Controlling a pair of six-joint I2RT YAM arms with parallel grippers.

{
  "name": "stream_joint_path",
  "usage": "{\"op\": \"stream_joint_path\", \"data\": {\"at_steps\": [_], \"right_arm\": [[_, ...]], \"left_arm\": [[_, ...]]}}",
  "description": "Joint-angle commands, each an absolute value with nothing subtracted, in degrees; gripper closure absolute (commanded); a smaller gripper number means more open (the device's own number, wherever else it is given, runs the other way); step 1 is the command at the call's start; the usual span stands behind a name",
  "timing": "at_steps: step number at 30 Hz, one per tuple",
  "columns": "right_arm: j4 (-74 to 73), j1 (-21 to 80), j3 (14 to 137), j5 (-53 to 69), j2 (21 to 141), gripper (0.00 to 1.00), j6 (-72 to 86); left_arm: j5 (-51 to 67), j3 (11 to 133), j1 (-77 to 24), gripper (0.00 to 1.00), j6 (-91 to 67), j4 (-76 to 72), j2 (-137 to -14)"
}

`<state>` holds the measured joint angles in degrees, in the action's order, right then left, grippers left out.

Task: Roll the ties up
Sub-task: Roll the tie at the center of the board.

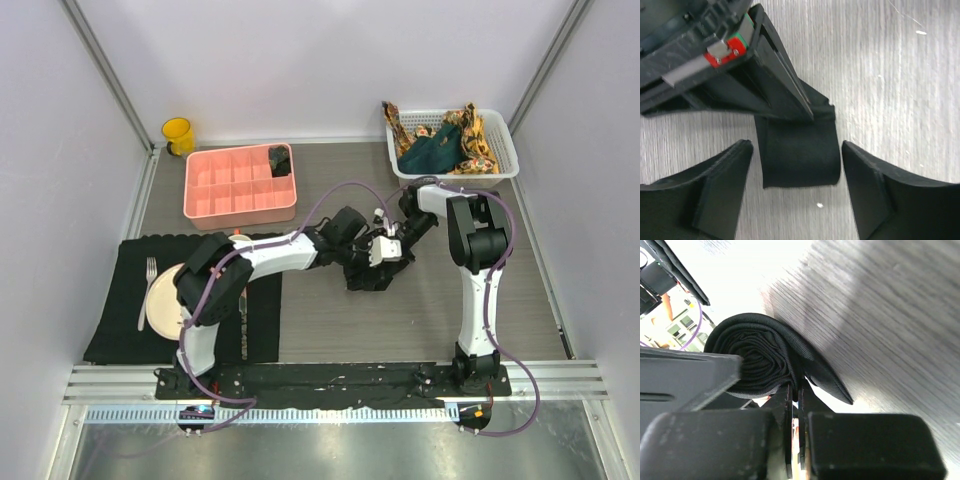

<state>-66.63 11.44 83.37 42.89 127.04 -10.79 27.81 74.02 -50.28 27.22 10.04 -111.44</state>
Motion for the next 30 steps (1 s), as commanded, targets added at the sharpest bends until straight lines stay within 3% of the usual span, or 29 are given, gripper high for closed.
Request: {"op": "stream_joint_path", "data": {"at_steps": [1,6,8,10,13,15,19,21,30], "right_arm": [[-56.2,12.6,82.7,30.6,130.7,0.99,-9.4],[-56.5,12.6,83.1,30.0,130.5,0.99,-9.8],[-57.6,12.5,83.7,30.8,130.3,0.98,-10.1],[-58.9,12.0,84.3,33.7,128.4,0.86,-11.1],[-59.8,9.6,83.2,36.5,123.5,0.63,-11.9],[-60.6,7.5,81.7,38.0,121.2,0.50,-13.2],[-59.3,4.9,77.6,42.8,117.9,0.39,-13.5],[-56.3,4.9,75.4,45.4,118.0,0.28,-11.5],[-44.8,7.3,72.7,53.8,124.4,0.25,-6.5]], "left_arm": [[28.6,77.3,-50.6,0.28,28.2,10.0,-114.8],[26.9,74.9,-50.7,0.49,33.0,15.1,-115.5],[26.3,73.7,-50.7,0.62,34.5,16.0,-115.1],[25.8,72.9,-50.7,0.75,34.1,17.9,-115.0],[25.4,71.7,-50.6,0.84,33.0,19.3,-114.8],[25.2,71.1,-50.6,0.86,32.6,19.8,-115.0],[25.2,71.2,-50.6,0.89,32.3,20.0,-115.7],[25.4,71.7,-50.5,0.89,32.1,19.9,-116.3],[25.5,73.1,-50.3,0.89,31.5,20.4,-117.4]]}}
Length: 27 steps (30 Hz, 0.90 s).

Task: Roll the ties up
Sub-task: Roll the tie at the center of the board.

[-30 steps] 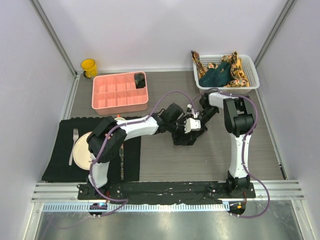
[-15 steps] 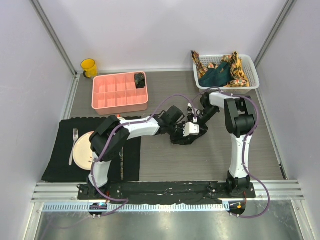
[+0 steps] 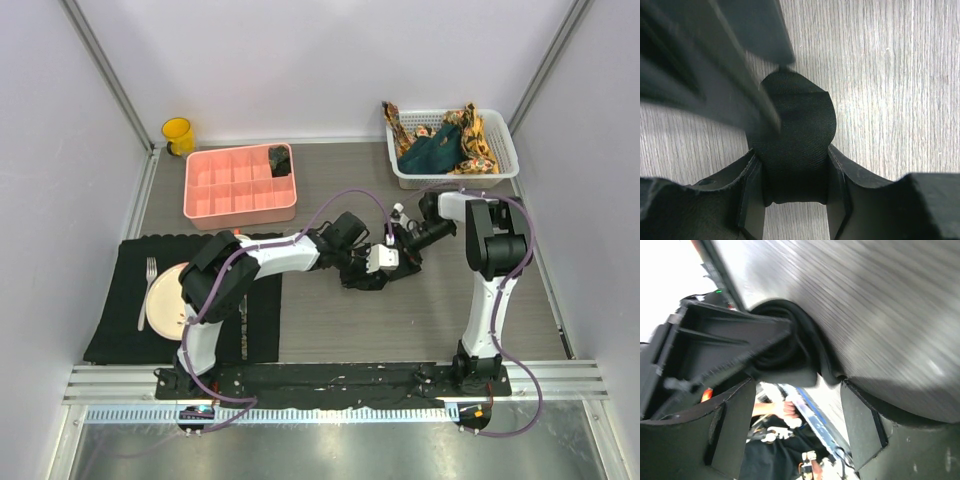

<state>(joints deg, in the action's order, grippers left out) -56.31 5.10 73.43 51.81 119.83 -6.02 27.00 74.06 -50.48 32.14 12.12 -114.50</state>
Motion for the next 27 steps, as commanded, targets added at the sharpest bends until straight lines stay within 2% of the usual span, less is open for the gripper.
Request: {"op": "stream_joint_path", "data": {"at_steps": [1,9,11,14,18,19,20,24,25,27], "right_arm": [[-45.2,7.3,72.9,55.6,124.7,0.25,-6.9],[-51.7,8.0,75.0,60.8,120.7,0.40,-13.9],[-54.6,8.7,75.6,60.0,120.5,0.38,-15.8],[-55.5,10.2,75.1,58.3,121.3,0.28,-16.4],[-55.5,10.2,74.7,57.1,123.1,0.28,-17.0],[-55.5,10.3,74.6,57.0,123.3,0.31,-17.2],[-55.5,10.3,74.8,56.9,123.5,0.41,-17.5],[-55.3,9.9,75.9,55.3,124.1,0.60,-16.6],[-55.4,9.9,76.3,55.1,124.3,0.71,-16.4],[-56.2,9.8,77.2,54.8,125.2,0.87,-16.5]], "left_arm": [[25.4,73.2,-50.1,0.89,31.6,20.4,-117.4],[25.2,72.9,-50.0,0.89,31.6,20.1,-117.5],[25.5,73.2,-49.8,0.89,31.2,20.1,-117.6],[25.6,73.6,-49.7,0.89,31.1,20.2,-117.9],[25.6,73.7,-49.7,0.88,31.0,20.1,-118.1],[25.5,73.7,-49.7,0.88,30.9,20.1,-118.1],[25.7,73.6,-49.7,0.88,30.9,20.1,-118.1],[25.6,73.4,-49.5,0.87,30.6,20.0,-118.0],[25.6,73.4,-49.5,0.86,30.7,20.0,-118.0],[25.2,73.6,-49.4,0.76,29.9,19.7,-118.0]]}}
